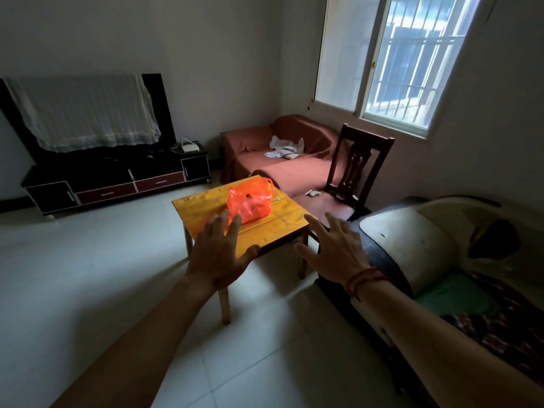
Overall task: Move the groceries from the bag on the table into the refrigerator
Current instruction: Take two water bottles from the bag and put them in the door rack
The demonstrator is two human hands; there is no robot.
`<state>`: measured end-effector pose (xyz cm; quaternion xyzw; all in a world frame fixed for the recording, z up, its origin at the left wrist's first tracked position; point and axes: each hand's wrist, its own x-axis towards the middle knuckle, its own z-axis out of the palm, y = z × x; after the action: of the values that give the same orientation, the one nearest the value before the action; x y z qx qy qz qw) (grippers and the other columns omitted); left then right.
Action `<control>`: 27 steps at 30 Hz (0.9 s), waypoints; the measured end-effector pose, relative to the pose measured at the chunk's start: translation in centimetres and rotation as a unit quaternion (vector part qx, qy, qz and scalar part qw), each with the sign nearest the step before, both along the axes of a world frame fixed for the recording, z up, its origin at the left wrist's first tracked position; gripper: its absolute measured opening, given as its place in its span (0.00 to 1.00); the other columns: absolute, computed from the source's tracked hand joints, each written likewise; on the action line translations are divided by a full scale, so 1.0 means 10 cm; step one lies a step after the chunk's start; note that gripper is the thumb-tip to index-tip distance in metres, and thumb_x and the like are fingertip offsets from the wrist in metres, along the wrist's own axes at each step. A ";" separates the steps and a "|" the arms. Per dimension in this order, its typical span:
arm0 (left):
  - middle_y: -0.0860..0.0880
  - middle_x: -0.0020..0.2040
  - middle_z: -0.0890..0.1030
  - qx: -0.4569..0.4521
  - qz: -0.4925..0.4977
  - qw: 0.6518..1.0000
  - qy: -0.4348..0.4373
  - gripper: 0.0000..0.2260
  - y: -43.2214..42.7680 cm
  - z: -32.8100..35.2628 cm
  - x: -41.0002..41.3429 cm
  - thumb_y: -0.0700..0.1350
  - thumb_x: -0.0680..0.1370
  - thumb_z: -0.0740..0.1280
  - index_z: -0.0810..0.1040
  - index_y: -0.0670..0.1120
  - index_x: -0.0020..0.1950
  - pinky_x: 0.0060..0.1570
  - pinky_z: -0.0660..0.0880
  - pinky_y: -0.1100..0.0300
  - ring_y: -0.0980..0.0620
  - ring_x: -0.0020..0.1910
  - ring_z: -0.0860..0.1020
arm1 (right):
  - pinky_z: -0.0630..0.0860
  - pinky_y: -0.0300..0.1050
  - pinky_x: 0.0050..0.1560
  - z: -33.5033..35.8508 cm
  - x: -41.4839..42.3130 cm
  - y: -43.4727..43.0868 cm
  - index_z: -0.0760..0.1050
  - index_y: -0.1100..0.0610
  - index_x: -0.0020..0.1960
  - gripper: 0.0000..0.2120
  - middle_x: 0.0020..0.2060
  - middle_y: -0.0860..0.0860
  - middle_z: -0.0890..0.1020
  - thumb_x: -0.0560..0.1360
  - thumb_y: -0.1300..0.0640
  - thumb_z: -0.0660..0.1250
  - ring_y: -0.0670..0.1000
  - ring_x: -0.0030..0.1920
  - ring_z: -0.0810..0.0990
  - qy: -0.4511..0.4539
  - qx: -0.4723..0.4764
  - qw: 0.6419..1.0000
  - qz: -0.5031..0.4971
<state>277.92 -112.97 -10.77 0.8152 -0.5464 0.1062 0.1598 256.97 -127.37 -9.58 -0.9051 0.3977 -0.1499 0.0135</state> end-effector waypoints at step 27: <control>0.42 0.75 0.63 0.010 0.073 0.992 0.098 0.37 -3.62 -0.60 2.88 0.68 0.73 0.56 0.63 0.46 0.76 0.70 0.62 0.46 0.42 0.73 0.61 | 0.67 0.57 0.64 -0.70 3.04 -3.80 0.53 0.41 0.78 0.37 0.74 0.56 0.65 0.73 0.30 0.59 0.60 0.69 0.67 0.079 0.052 0.993 0.067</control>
<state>306.71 -149.18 -16.81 0.8609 -0.4681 0.0317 0.1965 287.39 -165.35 -16.62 -0.9369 0.3429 -0.0562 0.0390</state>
